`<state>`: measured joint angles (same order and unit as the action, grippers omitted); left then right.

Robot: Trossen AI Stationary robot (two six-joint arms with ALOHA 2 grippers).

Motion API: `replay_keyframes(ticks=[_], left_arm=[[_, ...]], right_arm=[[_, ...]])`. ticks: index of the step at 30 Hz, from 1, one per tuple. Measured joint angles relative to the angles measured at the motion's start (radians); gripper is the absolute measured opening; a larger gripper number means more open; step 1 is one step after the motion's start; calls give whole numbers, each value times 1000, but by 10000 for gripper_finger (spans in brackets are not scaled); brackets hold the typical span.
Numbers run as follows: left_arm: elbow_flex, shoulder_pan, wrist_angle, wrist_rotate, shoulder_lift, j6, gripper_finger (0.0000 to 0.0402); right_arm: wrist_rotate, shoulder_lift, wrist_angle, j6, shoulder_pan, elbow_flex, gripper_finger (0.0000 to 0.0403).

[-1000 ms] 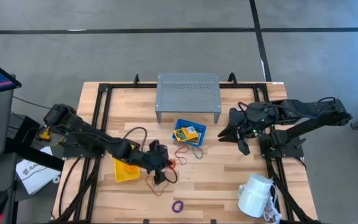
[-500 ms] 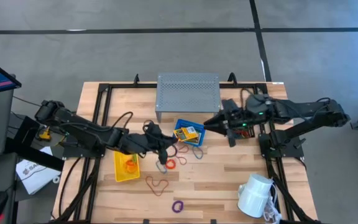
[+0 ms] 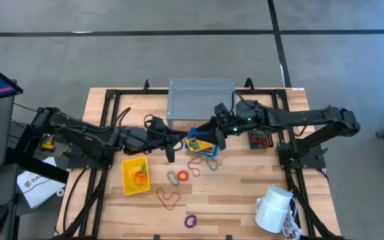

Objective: Pick & Place Office Desk Supplies
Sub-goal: Put the red rubber band into the black bin

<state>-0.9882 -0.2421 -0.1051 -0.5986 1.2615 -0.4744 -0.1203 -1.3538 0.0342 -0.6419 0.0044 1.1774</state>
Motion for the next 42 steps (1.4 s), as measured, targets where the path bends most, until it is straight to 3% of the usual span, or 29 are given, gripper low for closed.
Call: replay_keyframes(ticks=[7,13,22,26,32,38,42], left_arm=[[0,30,-19,31,-34,47,0],[0,55,-90,130,-23,57,0],[0,53,-119,163,-17,59,0],[0,53,-129,167,-17,59,0],[0,53,-148,169,-17,59,0],[0,53,-148,174,-17,56,4],[0,53,-148,240,-17,57,27]], right_arm=[[127,-11,-96,-17,0,1,254],[146,-15,-153,-25,-1,1,235],[147,-66,-255,-40,10,1,204],[148,-67,-253,-40,16,1,160],[143,-61,-253,6,15,1,19],[124,-59,-259,-17,15,1,5],[120,-46,-260,-24,15,1,3]])
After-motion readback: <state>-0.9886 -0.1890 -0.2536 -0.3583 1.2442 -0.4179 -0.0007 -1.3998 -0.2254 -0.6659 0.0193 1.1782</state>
